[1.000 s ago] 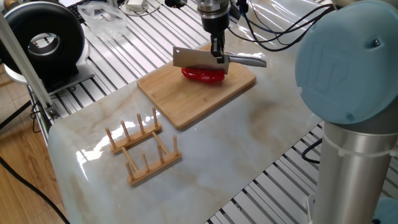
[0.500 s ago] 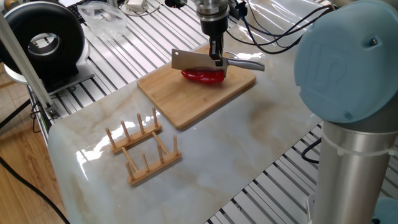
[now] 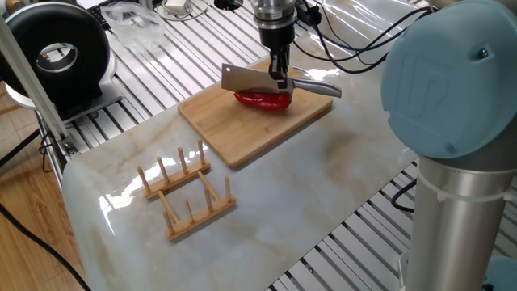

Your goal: Chop the chili peppers

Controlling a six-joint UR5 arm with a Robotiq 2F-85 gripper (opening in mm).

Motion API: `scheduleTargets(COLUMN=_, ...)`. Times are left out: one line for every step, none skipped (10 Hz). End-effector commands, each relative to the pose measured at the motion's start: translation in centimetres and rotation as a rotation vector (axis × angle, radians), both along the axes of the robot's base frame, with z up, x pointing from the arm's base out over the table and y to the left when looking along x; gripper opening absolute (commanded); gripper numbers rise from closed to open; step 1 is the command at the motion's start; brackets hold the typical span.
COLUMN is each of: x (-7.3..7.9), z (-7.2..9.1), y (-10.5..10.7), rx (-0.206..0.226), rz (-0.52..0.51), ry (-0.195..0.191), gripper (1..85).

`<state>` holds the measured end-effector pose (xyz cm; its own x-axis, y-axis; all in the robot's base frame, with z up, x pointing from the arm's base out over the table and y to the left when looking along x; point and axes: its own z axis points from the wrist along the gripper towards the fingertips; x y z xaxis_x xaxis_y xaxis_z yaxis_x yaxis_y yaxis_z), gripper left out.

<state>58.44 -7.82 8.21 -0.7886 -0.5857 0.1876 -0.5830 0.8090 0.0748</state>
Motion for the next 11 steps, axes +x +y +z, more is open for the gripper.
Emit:
scheduleTargets(x=0.1, z=0.2, y=0.5, rx=0.014, rz=-0.029, ry=-0.006, gripper=1.3)
scheduleTargets(x=0.1, z=0.2, y=0.5, rx=0.013, rz=-0.035, ry=-0.004, gripper=1.3)
scheduleTargets(x=0.1, z=0.3, y=0.6, rx=0.017, rz=-0.041, ry=-0.005, gripper=1.3)
scheduleTargets(x=0.1, z=0.5, y=0.7, rx=0.020, rz=-0.046, ry=-0.005, gripper=1.3)
scheduleTargets(x=0.1, z=0.5, y=0.4, rx=0.007, rz=-0.050, ry=-0.007, gripper=1.3)
scheduleTargets(x=0.2, z=0.2, y=0.2, rx=-0.002, rz=-0.050, ry=-0.008, gripper=1.3)
scheduleTargets(x=0.2, z=-0.1, y=0.1, rx=-0.002, rz=-0.051, ry=-0.010, gripper=1.3)
scheduleTargets(x=0.3, z=-0.4, y=0.1, rx=-0.004, rz=-0.053, ry=-0.012, gripper=1.3)
scheduleTargets(x=0.3, z=-0.5, y=0.2, rx=-0.004, rz=-0.054, ry=-0.012, gripper=1.3)
scheduleTargets(x=0.3, z=-0.6, y=0.3, rx=-0.003, rz=-0.054, ry=-0.009, gripper=1.3)
scheduleTargets(x=0.2, z=-0.7, y=0.4, rx=-0.004, rz=-0.050, ry=-0.004, gripper=1.3)
